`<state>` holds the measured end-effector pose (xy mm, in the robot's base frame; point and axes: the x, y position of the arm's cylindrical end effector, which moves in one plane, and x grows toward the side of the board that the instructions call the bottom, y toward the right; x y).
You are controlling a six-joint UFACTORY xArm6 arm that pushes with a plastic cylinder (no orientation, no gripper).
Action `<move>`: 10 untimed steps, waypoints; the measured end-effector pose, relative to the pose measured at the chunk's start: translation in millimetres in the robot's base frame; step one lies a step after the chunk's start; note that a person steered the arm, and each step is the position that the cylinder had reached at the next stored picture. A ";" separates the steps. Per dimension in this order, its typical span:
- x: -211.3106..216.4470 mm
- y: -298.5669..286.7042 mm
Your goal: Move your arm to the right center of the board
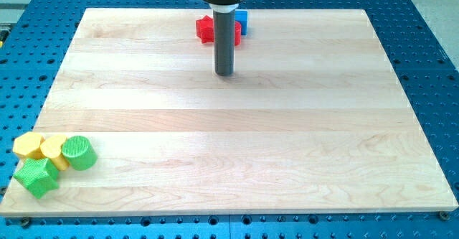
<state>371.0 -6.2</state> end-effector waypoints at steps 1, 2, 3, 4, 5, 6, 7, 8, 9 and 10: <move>27.0 -1.5; 57.5 -4.4; 73.6 -4.5; 71.0 -4.5; 71.0 -4.3; 77.3 10.2; 79.4 25.2; 80.1 33.5; 80.5 36.2; 85.0 47.9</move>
<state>456.0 41.7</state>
